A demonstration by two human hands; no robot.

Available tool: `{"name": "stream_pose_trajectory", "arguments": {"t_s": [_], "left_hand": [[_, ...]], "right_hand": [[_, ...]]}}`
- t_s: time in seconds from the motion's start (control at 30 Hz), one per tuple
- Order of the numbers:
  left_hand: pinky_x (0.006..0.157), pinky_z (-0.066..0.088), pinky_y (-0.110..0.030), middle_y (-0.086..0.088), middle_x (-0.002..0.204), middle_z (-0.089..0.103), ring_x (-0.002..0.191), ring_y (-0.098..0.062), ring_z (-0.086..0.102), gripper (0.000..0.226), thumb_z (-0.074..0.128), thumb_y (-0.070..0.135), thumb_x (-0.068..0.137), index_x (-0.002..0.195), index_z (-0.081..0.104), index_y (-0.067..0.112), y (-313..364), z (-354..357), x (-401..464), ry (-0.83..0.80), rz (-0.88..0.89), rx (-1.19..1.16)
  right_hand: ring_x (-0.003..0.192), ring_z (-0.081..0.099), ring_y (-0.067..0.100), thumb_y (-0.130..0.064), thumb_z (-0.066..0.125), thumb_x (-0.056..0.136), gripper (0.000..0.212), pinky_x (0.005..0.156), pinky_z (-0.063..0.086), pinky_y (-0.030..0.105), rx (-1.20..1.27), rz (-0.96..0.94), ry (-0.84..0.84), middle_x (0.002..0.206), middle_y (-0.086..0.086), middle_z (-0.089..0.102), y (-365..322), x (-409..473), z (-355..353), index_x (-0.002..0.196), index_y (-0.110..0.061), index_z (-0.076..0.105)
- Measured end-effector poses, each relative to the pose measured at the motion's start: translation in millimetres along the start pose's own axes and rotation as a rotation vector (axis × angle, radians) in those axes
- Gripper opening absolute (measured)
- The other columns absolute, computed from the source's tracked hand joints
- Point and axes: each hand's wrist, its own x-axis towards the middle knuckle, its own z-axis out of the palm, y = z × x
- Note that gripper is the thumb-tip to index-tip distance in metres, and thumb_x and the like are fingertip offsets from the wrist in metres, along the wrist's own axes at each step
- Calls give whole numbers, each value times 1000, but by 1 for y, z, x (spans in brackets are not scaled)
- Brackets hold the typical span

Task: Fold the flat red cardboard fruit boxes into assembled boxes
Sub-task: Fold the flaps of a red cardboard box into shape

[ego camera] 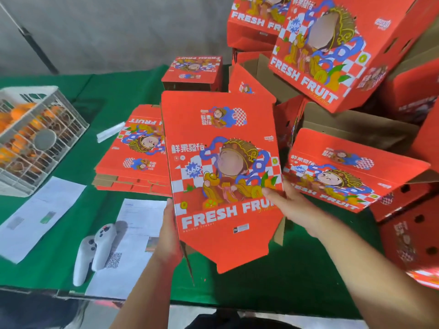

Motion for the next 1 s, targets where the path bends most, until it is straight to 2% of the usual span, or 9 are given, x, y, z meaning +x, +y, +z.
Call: {"name": "stream_pose_trajectory", "arguments": {"t_s": [0.17, 0.23, 0.37, 0.43, 0.6, 0.7, 0.8, 0.9, 1.0], "left_hand": [[91, 61, -47, -18, 134, 68, 123, -36, 67, 77, 26, 76, 101, 144, 60, 23, 4, 12, -4, 2, 16, 118], [82, 63, -41, -16, 126, 73, 113, -31, 73, 79, 35, 84, 93, 132, 70, 25, 6, 18, -9, -23, 17, 133], [85, 62, -33, -12, 131, 72, 119, -27, 70, 82, 41, 90, 84, 130, 71, 30, 5, 22, -14, -130, 39, 183], [92, 61, -42, -13, 130, 72, 119, -30, 70, 80, 36, 86, 91, 133, 69, 28, 10, 23, -12, -110, 75, 236], [108, 46, -65, -21, 128, 70, 122, -44, 65, 87, 49, 88, 85, 136, 67, 19, 32, 20, -7, 28, 60, 260], [108, 48, -54, -16, 139, 65, 129, -36, 63, 69, 42, 74, 99, 140, 64, 23, 39, 16, -10, -83, 38, 178], [115, 43, -56, -8, 137, 68, 126, -25, 66, 41, 48, 42, 108, 142, 60, 22, 39, 15, -17, -205, 87, 207], [117, 41, -55, -19, 148, 56, 137, -33, 54, 69, 58, 7, 89, 155, 40, 20, 34, 12, -28, -346, 136, 330], [104, 52, -29, 0, 144, 63, 135, -19, 59, 83, 75, 19, 84, 156, 34, 28, 36, 17, -44, -329, 218, 540]], "right_hand": [[92, 74, 0, -40, 72, 96, 24, 67, 58, 21, 182, -144, 135, 106, -22, 76, 6, -6, -11, 118, -44, 63], [92, 74, -1, -32, 71, 97, 28, 63, 57, 15, 183, -175, 134, 105, -24, 76, 5, -9, -12, 124, -38, 62], [88, 75, 1, -36, 69, 98, 30, 58, 57, 18, 195, -158, 173, 101, -28, 74, 7, -12, -11, 125, -44, 57], [86, 76, 2, -39, 68, 99, 31, 56, 58, 19, 193, -131, 203, 99, -27, 74, 6, -13, -13, 123, -49, 52], [79, 76, 14, -47, 68, 96, 29, 69, 52, 34, 273, -21, 238, 102, 4, 75, 3, -14, -32, 116, -40, 47], [91, 75, 15, -42, 67, 98, 11, 88, 55, 43, 355, -51, 169, 97, -8, 78, -2, -16, -45, 109, -41, 64], [109, 70, 19, -46, 66, 96, 16, 98, 50, 44, 297, -77, 122, 108, -10, 76, -7, -23, -51, 112, -43, 67], [110, 73, 20, -38, 55, 105, 26, 98, 51, 46, 375, -69, 100, 117, -8, 77, -13, -31, -50, 126, -49, 66], [111, 73, 19, -32, 44, 108, 39, 90, 54, 43, 503, -50, 62, 125, -7, 75, -15, -39, -48, 137, -49, 62]]}}
